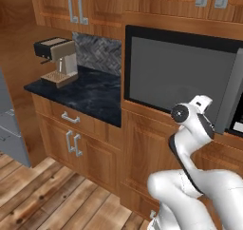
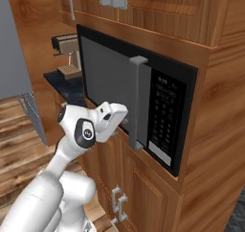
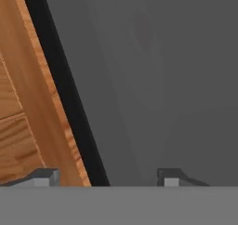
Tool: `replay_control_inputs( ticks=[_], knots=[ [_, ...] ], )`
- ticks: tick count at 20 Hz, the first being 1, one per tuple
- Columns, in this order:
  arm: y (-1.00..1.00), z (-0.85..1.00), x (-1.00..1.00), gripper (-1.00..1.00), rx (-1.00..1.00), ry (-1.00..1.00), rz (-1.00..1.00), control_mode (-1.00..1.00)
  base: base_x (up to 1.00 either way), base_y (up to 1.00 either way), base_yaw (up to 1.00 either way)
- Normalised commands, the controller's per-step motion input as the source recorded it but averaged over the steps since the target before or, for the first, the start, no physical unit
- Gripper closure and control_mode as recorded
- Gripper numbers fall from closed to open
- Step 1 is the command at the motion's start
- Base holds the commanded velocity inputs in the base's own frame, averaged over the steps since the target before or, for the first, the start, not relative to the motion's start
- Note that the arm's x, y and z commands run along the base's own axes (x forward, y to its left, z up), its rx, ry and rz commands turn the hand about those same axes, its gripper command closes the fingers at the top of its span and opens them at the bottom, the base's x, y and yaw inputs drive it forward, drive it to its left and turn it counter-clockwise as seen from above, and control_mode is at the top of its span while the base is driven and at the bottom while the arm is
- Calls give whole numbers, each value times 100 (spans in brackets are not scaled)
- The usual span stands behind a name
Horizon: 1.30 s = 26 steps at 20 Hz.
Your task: Transport the steak from the fridge to the microwave and turn on the microwave.
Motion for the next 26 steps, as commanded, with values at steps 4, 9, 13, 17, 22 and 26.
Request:
replay_control_inputs(
  ticks=[4,9,13,17,22,26],
  knots=[
    [66,48,-41,-100,0,8,0,-100,0,0,0],
    [57,67,-42,-100,0,0,1,-100,0,0,0],
    [4,46,-43,-100,0,-2,3,-100,0,0,0],
    [-13,1,-76,-100,-5,-19,0,-100,0,0,0],
    [-25,-6,-78,-100,-6,-15,0,-100,0,0,0],
    [-31,-19,-60,-100,-7,-4,0,-100,0,0,0]
  ],
)
